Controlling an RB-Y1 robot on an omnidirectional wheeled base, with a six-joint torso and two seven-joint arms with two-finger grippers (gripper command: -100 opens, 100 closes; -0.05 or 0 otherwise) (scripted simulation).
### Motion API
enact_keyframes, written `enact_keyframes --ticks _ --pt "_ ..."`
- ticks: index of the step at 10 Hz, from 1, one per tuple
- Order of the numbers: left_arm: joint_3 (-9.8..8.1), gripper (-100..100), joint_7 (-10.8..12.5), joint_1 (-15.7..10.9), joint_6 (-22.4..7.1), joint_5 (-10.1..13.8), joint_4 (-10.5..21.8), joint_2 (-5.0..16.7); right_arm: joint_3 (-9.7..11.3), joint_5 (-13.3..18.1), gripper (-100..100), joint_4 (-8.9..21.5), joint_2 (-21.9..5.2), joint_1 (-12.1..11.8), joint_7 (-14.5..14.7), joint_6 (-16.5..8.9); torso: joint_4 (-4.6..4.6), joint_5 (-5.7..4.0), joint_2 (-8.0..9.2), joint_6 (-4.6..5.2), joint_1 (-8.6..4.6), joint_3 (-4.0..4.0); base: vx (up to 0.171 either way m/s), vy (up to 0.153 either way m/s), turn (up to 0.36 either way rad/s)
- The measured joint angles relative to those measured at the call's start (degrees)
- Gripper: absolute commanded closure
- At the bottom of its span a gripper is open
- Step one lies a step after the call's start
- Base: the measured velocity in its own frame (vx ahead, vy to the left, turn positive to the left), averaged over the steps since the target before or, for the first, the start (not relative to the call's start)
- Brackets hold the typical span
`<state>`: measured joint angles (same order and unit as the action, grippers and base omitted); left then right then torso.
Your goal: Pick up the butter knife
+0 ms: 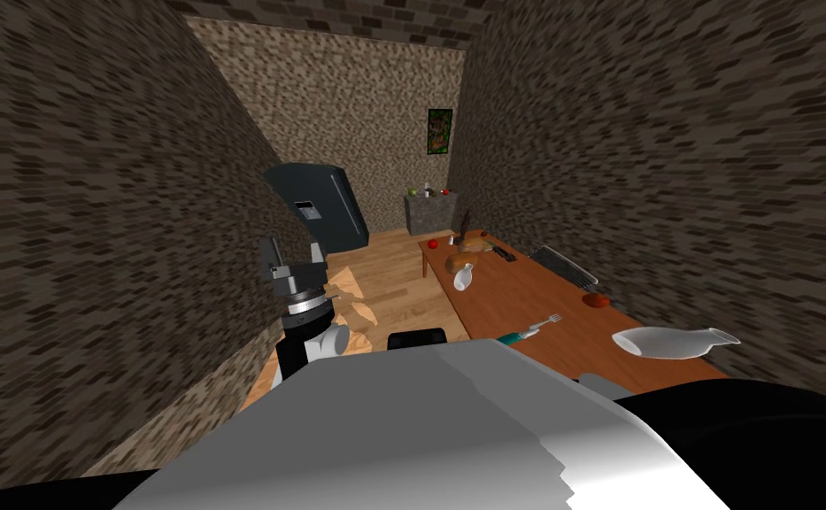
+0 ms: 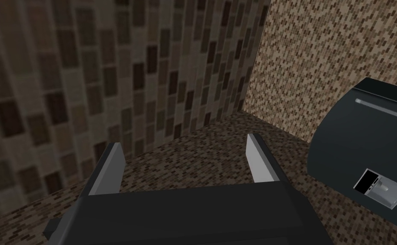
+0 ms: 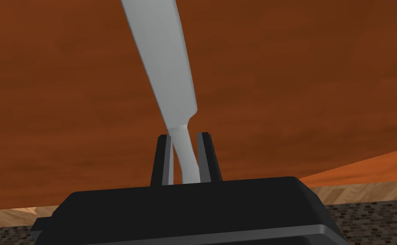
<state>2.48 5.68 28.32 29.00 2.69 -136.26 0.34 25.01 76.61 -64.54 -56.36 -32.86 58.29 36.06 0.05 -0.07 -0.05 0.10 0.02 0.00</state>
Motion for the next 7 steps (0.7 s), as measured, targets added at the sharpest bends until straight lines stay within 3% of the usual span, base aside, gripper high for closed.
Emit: enact_keyframes --ticks 2,3,4,6,7 --pt "0.0 0 0.0 0.0 0.0 0.0 0.0 0.0 0.0 0.0 100 0.0 0.0 0.0 0.0 0.0 0.0 -0.03 0.01 0.03 -0.07 0.0 0.0 0.0 0.0" --pt "0.0 0 0.0 0.0 0.0 0.0 0.0 0.0 0.0 0.0 0 0.0 0.0 0.0 0.0 0.0 0.0 -0.04 0.01 0.04 -0.08 0.0 0.0 0.0 0.0" --pt "0.0 0 0.0 0.0 0.0 0.0 0.0 0.0 0.0 0.0 100 0.0 0.0 0.0 0.0 0.0 0.0 -0.04 0.01 0.04 -0.08 0.01 0.005 0.027 -0.118" --pt "0.0 0 0.0 0.0 0.0 0.0 0.0 0.0 -1.3 -0.7 100 -1.8 -2.7 -0.8 -0.2 1.4 -0.01 0.03 0.0 0.08 0.09 -0.01 0.007 0.034 -0.084" --pt "0.0 0 0.0 0.0 0.0 0.0 0.0 0.0 -1.4 -0.8 0 -1.8 -2.8 -0.8 -0.2 1.7 -0.01 -0.02 0.0 0.05 0.03 0.0 0.0 0.0 0.0"
